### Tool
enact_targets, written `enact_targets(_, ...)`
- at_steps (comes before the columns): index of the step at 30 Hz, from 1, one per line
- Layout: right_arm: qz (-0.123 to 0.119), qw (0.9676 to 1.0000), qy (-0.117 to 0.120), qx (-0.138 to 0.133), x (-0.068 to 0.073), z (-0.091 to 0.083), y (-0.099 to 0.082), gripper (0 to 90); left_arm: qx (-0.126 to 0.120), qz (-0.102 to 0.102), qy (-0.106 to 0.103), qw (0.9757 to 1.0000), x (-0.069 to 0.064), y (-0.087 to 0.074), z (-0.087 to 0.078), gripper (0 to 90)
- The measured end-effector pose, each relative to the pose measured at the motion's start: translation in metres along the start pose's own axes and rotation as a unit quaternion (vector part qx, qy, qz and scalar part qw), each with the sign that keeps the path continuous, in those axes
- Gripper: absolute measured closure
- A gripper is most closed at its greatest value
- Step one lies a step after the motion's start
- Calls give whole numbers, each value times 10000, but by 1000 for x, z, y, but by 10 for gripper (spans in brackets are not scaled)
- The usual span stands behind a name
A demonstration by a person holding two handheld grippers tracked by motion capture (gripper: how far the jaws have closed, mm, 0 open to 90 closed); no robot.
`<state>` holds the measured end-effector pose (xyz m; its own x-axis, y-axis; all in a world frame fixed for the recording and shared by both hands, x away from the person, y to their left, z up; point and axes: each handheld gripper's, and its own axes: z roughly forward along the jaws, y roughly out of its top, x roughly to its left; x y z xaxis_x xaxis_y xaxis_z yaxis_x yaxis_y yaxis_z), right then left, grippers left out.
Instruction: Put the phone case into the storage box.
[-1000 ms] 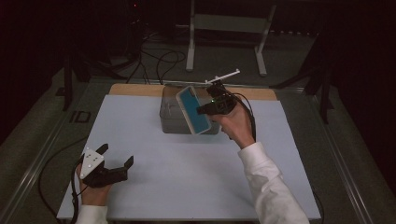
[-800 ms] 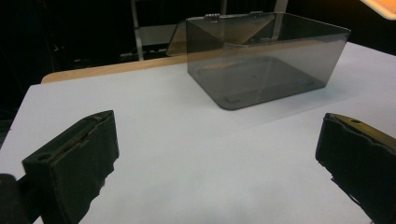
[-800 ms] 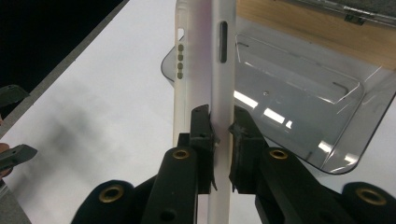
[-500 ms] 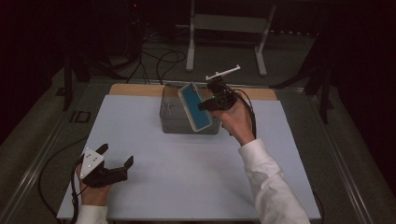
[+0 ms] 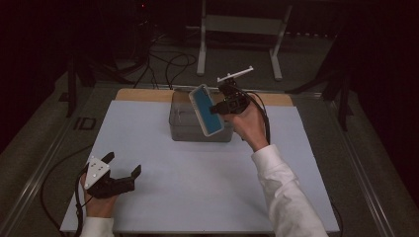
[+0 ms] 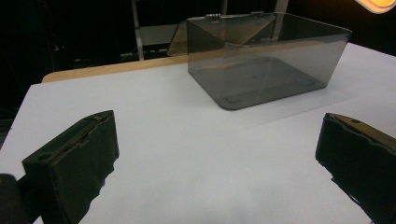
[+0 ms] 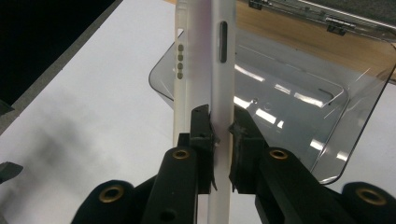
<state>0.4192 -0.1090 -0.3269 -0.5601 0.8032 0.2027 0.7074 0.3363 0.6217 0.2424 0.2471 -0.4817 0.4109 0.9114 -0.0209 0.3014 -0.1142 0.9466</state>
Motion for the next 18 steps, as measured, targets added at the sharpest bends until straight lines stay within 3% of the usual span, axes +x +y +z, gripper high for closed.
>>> enact_targets(18, 177, 9997, -153, -47, -11, -1, 7, 819, 0, 3, 0, 10000, 0, 0, -1, 2)
